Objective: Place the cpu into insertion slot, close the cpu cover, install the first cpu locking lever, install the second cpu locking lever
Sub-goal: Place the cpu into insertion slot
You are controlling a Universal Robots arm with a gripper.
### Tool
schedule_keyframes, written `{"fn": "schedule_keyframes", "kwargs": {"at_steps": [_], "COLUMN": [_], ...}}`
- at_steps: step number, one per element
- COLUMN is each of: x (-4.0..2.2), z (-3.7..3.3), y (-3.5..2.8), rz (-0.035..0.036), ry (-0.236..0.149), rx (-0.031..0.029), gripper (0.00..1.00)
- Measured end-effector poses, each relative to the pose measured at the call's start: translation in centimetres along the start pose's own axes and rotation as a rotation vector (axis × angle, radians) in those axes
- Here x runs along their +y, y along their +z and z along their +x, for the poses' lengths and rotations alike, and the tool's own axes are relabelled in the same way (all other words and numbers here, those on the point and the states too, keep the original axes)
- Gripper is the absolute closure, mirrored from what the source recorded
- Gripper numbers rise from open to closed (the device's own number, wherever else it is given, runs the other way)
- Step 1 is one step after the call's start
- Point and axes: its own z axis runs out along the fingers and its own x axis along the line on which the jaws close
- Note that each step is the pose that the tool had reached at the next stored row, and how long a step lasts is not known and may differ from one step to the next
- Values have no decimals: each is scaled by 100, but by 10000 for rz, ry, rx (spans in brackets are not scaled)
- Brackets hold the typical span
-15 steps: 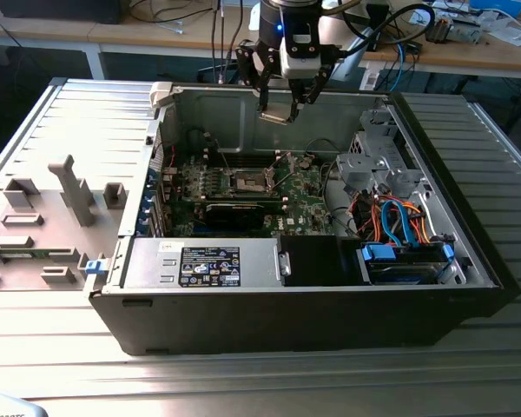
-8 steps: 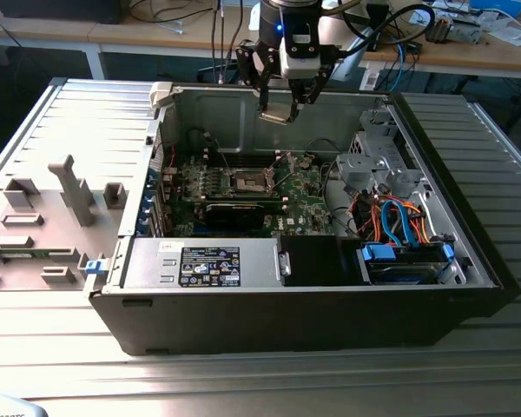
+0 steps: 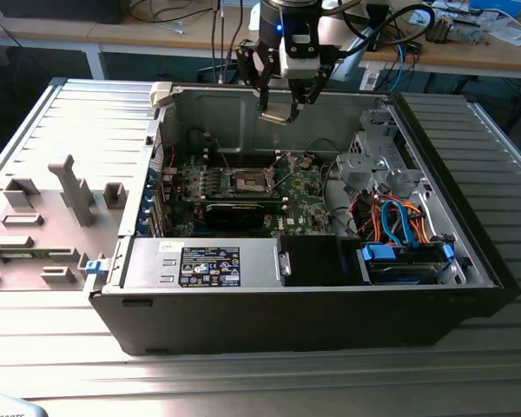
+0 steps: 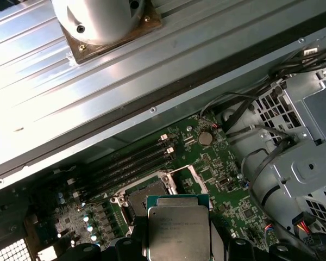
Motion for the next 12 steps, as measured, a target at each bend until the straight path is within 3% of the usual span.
{"fn": "schedule_keyframes", "kwargs": {"at_steps": [12], "x": [0], "z": [0], "y": [2], "rz": [-2], "ry": [94], "rx": [-9], "gripper": [45]}}
